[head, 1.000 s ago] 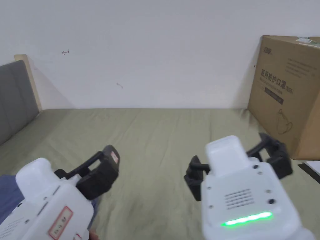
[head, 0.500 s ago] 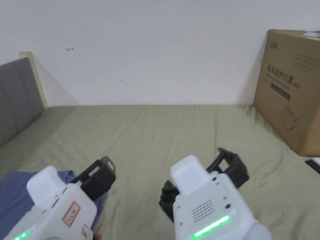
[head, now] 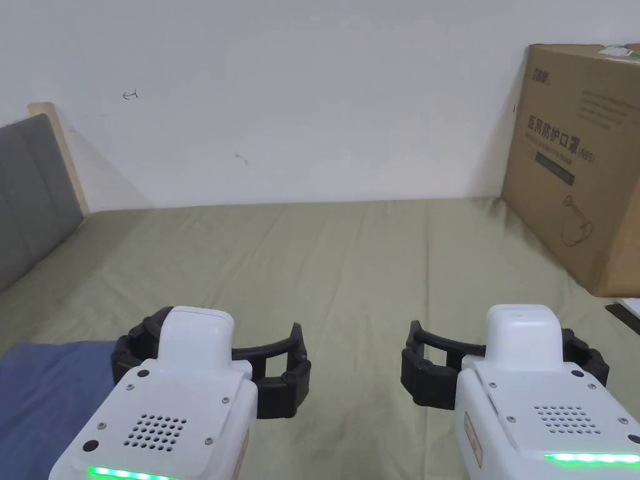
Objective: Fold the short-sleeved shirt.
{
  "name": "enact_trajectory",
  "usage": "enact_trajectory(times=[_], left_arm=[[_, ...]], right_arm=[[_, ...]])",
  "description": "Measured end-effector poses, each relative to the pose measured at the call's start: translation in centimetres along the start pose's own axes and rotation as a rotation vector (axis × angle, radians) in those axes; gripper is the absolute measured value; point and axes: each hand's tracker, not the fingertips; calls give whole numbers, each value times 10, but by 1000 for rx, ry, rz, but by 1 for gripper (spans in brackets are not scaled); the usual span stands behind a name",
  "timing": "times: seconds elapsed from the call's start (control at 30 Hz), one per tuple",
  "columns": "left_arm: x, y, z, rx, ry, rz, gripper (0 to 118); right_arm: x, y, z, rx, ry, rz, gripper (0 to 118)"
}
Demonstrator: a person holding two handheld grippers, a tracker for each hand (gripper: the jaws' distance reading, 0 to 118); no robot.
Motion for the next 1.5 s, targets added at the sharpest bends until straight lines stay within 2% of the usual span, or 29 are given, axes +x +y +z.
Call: enact_trajectory(times=[0.1,0.17,0.27,0.33,0.4,0.43,0.47,0.5,0.53,0.57,0.6,0.73,0.87,1.03,1.13,1.37,1.5], left_arm=[[-7,7,1,31,28,38,118],[-11,9,2,37,9,56,118],[-7,4,2,20,28,17,118],[-6,2,0,-12,45,0,118],[-6,2,1,-31,52,6,113],[-6,3,1,-24,54,18,104],[-6,3,3,-5,54,31,85],[-6,3,4,3,57,33,49],[-6,5,3,5,64,37,26],[-5,5,1,0,71,35,16],[-5,5,0,-9,74,25,12],[-4,5,3,4,91,24,0],[-9,8,-1,-36,80,35,0],[-30,9,6,-47,150,113,0],[-55,9,19,-56,222,134,0],[-119,3,55,-98,454,147,0],[-143,-7,61,-154,518,162,0]], right_arm=[[-6,11,0,8,-12,78,118],[-11,14,2,2,22,148,118],[-15,15,6,21,4,118,118],[-12,16,5,6,52,51,118],[-9,14,4,-14,55,37,116],[-8,14,3,-44,45,32,110],[-8,14,4,-48,48,29,96],[-7,12,5,-39,46,21,58],[-6,11,5,-31,48,14,28],[-7,11,4,-33,30,13,10],[-7,10,3,-33,18,12,7],[-4,9,4,-18,19,7,0],[-4,12,2,-14,14,-11,0],[-17,16,-3,-15,52,-4,0],[-38,18,-8,-17,127,-1,0],[-110,16,-14,-63,374,6,0],[-135,11,-12,-73,435,59,0]])
